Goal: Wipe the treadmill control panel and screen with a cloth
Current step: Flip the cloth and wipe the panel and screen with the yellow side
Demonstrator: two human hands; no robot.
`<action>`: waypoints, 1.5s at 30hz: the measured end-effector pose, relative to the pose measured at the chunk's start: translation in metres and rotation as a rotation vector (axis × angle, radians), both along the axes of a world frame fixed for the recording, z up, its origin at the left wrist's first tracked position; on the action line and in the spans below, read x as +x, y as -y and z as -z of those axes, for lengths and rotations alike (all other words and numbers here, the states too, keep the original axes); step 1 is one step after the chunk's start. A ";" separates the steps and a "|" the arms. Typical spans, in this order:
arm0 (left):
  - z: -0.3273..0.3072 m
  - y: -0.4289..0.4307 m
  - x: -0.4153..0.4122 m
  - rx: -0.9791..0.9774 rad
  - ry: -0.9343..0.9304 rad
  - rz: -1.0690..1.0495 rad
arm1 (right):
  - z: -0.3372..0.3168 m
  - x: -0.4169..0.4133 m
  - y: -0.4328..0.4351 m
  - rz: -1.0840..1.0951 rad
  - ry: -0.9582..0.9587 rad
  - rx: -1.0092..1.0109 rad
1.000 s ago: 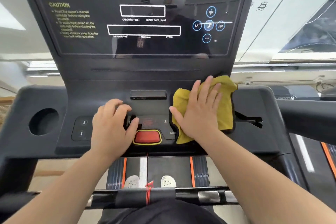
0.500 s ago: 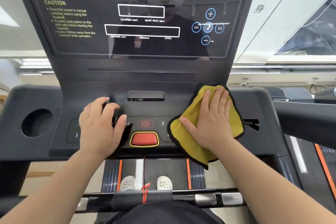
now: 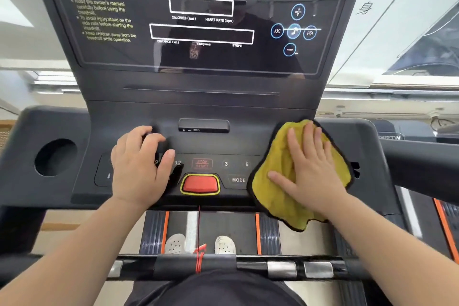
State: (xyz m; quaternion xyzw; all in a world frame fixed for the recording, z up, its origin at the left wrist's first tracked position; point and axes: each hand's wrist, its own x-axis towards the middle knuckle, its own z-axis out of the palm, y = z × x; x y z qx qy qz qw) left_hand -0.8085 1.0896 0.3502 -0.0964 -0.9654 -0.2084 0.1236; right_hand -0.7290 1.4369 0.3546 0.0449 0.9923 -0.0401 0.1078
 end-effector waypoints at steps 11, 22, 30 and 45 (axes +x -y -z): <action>-0.011 0.030 -0.004 -0.100 -0.017 0.009 | -0.001 -0.051 0.107 -0.075 -0.129 -0.008; -0.006 0.104 -0.013 -0.101 0.039 -0.022 | -0.002 -0.008 0.055 0.144 -0.012 0.082; 0.000 0.151 -0.022 -0.074 0.061 0.112 | -0.003 -0.018 0.199 -0.132 0.104 0.030; 0.010 0.192 -0.035 -0.058 0.091 0.363 | -0.005 -0.035 0.270 0.263 0.067 0.135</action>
